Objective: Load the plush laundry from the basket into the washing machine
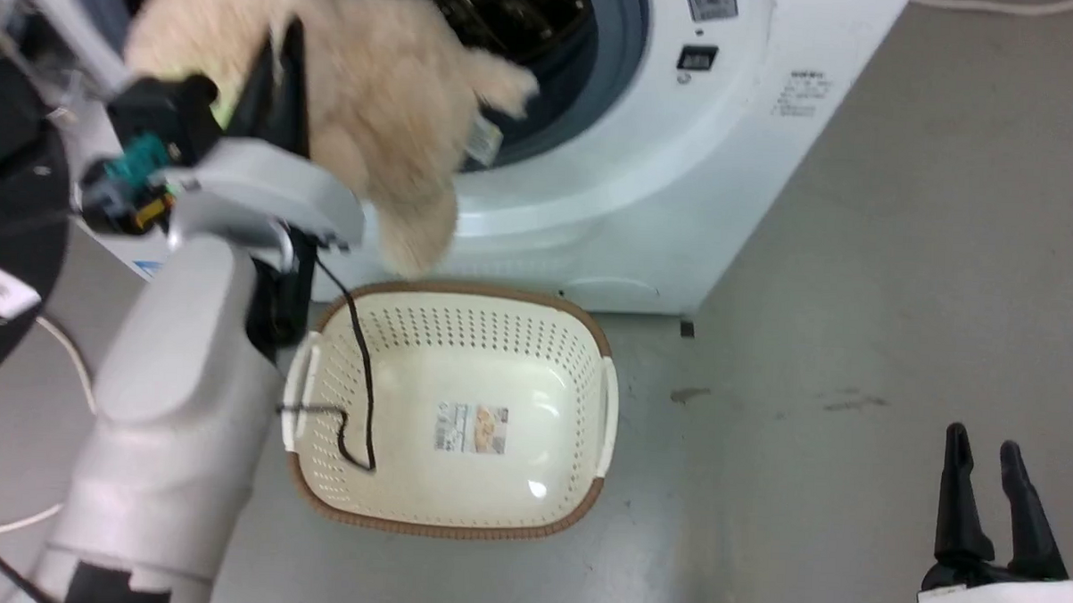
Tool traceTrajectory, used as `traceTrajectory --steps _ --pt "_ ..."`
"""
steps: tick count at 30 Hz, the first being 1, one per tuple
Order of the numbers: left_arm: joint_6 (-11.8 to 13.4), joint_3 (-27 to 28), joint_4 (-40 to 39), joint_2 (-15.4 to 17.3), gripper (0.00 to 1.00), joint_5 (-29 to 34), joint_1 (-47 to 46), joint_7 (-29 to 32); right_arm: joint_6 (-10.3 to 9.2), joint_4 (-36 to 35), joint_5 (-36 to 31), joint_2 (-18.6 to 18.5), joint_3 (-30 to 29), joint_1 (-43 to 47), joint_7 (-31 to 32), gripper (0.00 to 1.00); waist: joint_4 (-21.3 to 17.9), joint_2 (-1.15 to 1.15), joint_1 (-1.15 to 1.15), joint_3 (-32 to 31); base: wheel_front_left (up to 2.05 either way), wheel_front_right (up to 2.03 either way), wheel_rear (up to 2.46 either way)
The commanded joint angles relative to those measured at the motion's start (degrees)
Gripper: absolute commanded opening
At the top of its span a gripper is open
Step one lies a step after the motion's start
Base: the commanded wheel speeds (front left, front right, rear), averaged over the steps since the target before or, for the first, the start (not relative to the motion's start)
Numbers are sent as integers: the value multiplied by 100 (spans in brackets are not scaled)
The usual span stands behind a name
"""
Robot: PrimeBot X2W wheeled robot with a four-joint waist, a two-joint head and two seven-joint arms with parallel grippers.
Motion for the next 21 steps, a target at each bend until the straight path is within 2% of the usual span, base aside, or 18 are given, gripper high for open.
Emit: traceTrajectory --steps 1,12,21 --pt "-3 40 59 44 0 22 -282 -53 -3 -61 31 -3 3 -97 -25 100 -140 0 -1 229 0 0 0" --pt "-67 183 619 410 0 88 -1513 -45 -3 -240 142 -3 152 -390 -25 100 -623 0 -1 1024 0 0 0" --pt "-47 340 730 692 0 128 -2227 -61 -3 -383 277 -3 261 -502 -25 100 -957 0 -1 1567 0 0 0"
